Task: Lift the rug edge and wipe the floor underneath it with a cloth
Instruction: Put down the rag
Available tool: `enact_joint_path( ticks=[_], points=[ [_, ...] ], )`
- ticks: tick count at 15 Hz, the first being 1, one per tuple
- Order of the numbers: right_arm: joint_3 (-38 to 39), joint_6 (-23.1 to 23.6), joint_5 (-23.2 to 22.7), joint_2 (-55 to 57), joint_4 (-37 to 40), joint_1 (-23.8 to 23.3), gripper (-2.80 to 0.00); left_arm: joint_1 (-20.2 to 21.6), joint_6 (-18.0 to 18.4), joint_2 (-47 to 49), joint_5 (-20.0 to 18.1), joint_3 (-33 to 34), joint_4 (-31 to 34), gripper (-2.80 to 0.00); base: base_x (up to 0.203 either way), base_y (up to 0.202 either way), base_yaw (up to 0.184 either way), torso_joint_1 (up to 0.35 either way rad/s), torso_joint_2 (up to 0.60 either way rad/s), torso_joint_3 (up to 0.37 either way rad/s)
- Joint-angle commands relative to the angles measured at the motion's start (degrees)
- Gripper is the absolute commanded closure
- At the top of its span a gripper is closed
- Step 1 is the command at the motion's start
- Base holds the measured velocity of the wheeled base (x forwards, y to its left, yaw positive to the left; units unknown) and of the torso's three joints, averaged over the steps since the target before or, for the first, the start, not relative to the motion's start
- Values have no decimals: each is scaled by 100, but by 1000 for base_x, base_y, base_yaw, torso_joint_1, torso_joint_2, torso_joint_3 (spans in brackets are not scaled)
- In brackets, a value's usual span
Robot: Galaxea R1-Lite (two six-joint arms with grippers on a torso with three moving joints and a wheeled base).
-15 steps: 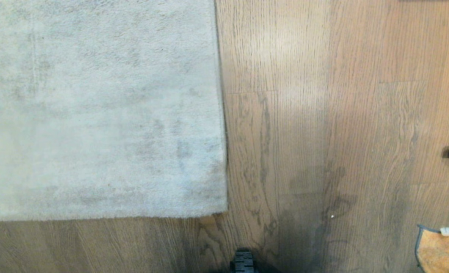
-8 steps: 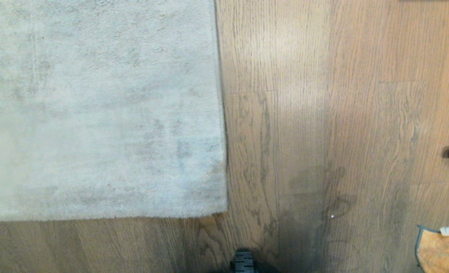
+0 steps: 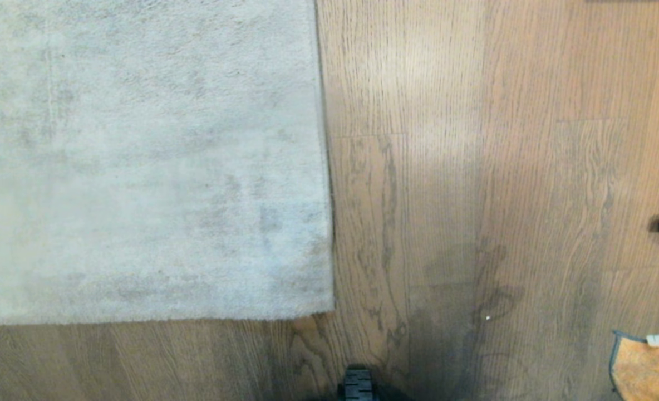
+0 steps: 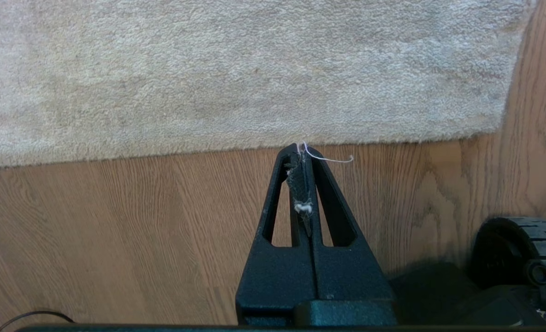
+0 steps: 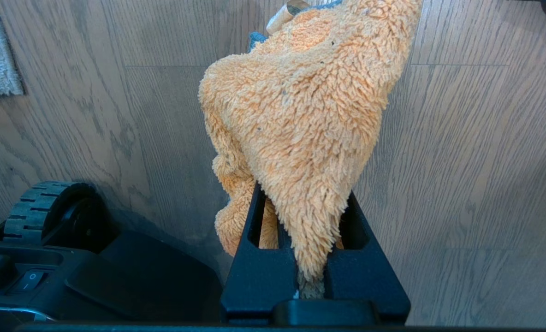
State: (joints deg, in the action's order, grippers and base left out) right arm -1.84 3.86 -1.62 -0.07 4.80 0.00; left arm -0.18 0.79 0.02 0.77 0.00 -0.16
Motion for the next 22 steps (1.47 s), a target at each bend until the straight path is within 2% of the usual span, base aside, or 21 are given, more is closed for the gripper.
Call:
enact_joint_path(
  ticks=[1,15,22],
  points=[
    [0,0,-5,7,3,0,0,1,-17,4,-3,0,-2,0,0,0,0,0,0,0],
    [0,5,0,7,8,0,0,1,-9,-2,-6,0,7,0,1,-3,1,0,1,0],
    [0,9,-5,7,3,0,0,1,-9,-2,-6,0,7,0,1,-179,3,2,1,2]
  ],
)
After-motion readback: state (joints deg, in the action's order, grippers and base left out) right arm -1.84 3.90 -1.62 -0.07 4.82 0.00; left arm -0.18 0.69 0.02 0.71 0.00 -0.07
